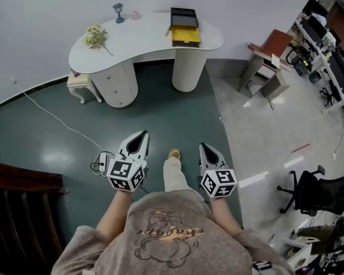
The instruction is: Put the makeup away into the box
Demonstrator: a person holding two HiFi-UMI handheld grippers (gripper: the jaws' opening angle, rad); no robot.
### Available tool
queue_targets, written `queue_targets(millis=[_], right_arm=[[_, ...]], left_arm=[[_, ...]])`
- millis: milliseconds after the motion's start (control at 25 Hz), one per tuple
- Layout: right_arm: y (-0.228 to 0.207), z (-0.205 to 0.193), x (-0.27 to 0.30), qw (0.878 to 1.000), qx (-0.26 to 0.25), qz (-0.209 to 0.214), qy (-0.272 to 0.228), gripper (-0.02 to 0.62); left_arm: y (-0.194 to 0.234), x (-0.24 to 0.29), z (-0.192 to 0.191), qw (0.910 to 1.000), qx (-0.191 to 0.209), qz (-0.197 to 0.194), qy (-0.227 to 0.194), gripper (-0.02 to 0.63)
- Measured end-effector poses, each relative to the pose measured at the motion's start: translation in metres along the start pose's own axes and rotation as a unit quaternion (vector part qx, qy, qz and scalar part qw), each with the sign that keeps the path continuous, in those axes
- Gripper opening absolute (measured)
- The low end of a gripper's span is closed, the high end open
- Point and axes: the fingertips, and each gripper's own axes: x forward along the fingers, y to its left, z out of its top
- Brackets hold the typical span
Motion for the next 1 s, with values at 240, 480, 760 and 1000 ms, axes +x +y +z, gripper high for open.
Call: queue_targets(millis=[240,480,760,1000], right_arm=[[-0.010,0.018,0.041,1.000,-0.004,0.010,-0.002,0.003],[-0.029,0.041,0.090,1.000,-0.003,0.014,-0.003,0.003],[-0.049,0.068,0.146,1.000,0.007,0.021,-0.001,0.003],[-0.077,0.091,0.189,0.999,0.010,0.030,0.006,0.003]], left_arm=[[0.026,0.032,0.009,0.9999,-0.004,0.012,-0.001,0.023],[0.052,0.076,0.023,0.9998,0.000,0.017,0.004,0.023],[0.080,0.132,0.046,0.9997,-0.001,0.021,0.011,0.023],[0.093,0.183,0.063,0.9996,-0.009,0.026,0.011,0.023]])
